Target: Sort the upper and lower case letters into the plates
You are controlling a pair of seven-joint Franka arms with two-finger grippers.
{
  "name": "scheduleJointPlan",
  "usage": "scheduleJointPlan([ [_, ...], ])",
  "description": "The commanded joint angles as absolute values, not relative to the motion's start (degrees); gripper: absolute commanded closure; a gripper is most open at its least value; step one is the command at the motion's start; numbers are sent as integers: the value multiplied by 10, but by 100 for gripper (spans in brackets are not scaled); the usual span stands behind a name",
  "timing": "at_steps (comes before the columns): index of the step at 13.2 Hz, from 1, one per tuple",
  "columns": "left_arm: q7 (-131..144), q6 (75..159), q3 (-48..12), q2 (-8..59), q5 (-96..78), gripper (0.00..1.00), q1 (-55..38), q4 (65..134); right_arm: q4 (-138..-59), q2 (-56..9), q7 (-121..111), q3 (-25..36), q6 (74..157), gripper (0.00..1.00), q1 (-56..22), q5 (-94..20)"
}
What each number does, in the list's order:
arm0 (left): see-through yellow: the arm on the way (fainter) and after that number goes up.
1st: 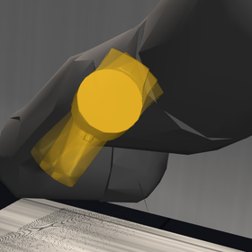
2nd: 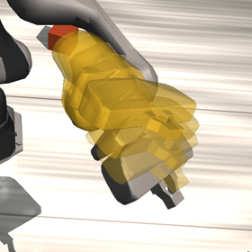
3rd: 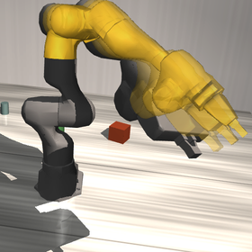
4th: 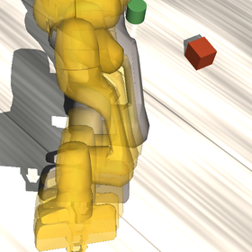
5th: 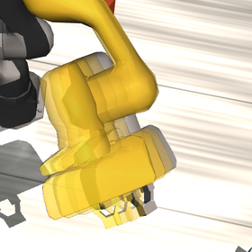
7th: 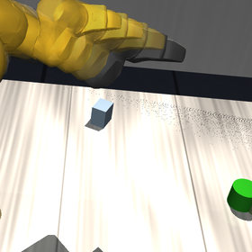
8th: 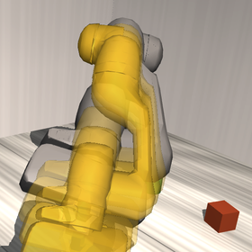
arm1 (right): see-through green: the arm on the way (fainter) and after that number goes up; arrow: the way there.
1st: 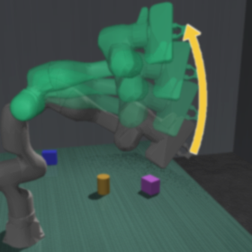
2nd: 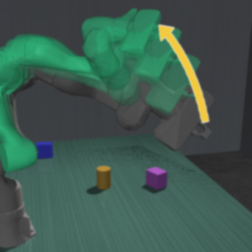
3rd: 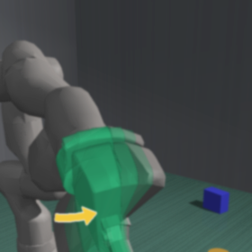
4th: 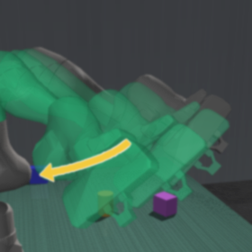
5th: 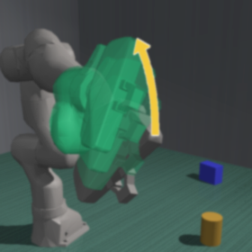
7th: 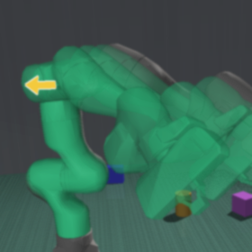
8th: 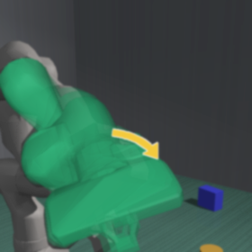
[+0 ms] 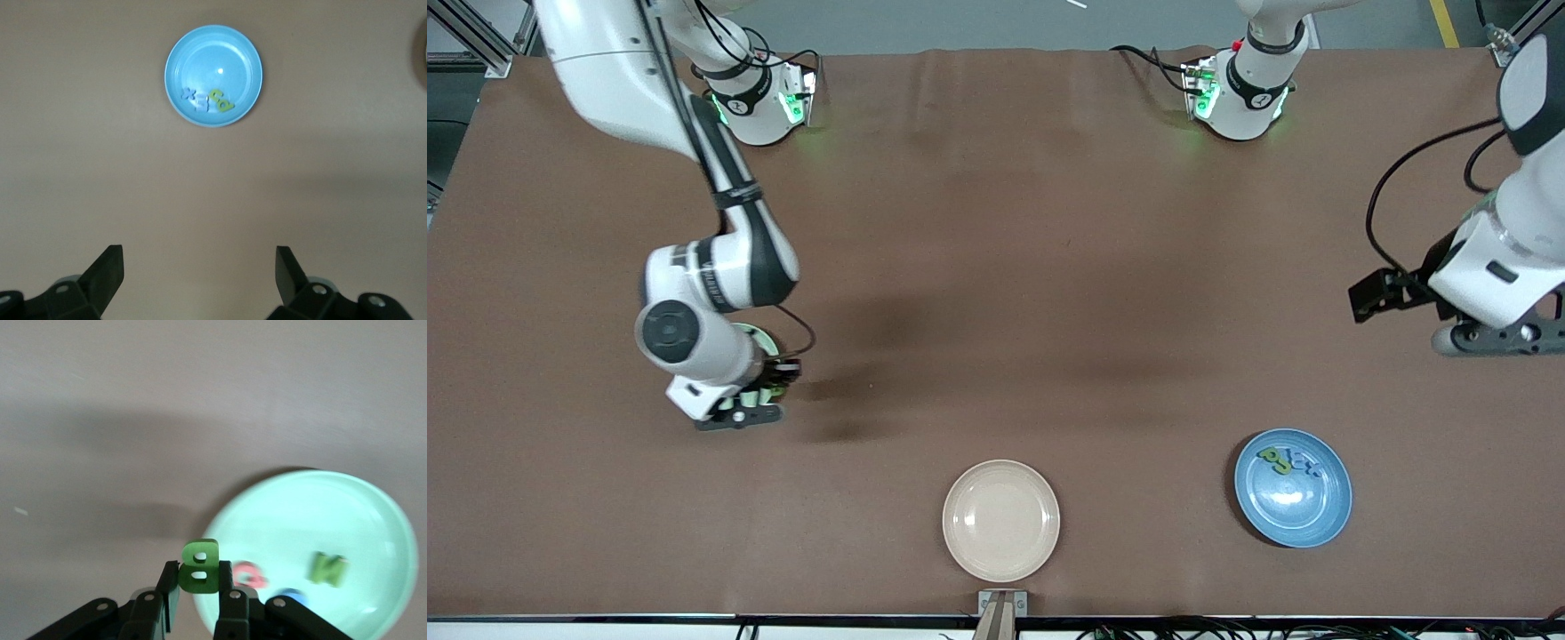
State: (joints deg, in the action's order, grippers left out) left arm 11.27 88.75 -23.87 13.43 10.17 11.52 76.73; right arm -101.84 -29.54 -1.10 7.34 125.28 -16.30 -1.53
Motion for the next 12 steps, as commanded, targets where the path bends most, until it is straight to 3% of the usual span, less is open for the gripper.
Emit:
scheduleJointPlan([
  [1,115,859,-240,91,77,0,119,787,-1082,-272,-71,61,1284,100,-116,-20],
  [4,105,859,-231,46,48,0,119,823,-1100,-279,-89,61,1324,98,-99,-20],
  [5,105,862,-209,21,41,0,104,849,-1098,-281,-89,61,1323,84,-98,-20],
  [6,100,862,-160,-2,29,0,62,877,-1096,-281,-89,61,1322,17,-97,-20],
  [7,91,862,-128,-18,14,0,41,893,-1094,-281,-89,61,1320,0,-96,-21],
  [10,84,861,-124,-40,-1,0,40,919,-1082,-276,-87,62,1311,0,-93,-20],
  [12,86,863,-125,-40,-1,0,40,926,-1045,-264,-81,62,1241,0,-83,-21],
])
